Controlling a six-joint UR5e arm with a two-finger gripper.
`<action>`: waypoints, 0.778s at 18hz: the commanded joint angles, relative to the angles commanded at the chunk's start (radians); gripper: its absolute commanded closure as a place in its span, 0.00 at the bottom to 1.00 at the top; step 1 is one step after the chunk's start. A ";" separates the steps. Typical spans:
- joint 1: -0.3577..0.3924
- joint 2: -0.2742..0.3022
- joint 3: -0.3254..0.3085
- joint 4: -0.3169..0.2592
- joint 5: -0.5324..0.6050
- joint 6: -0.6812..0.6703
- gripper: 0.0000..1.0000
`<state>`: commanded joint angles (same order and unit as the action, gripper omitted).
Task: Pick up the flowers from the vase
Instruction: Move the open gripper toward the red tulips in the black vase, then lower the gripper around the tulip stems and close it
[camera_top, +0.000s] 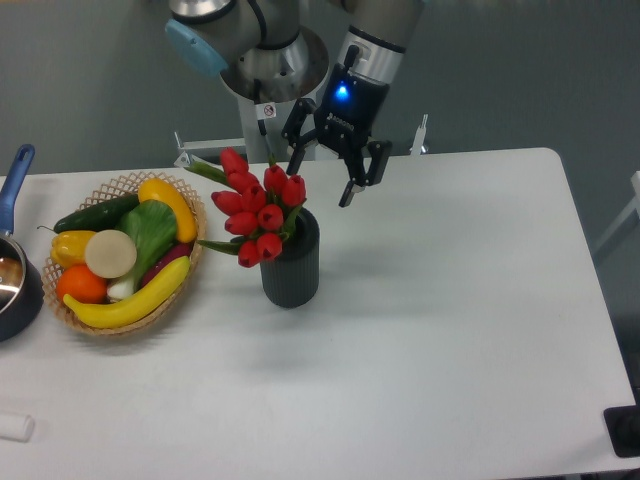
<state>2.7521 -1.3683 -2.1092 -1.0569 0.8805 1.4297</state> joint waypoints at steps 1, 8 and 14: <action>-0.005 -0.002 -0.009 0.002 0.000 0.015 0.00; -0.005 -0.002 -0.038 0.000 0.002 0.123 0.00; -0.023 -0.018 -0.046 0.002 -0.023 0.115 0.00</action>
<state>2.7290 -1.3866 -2.1553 -1.0554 0.8576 1.5447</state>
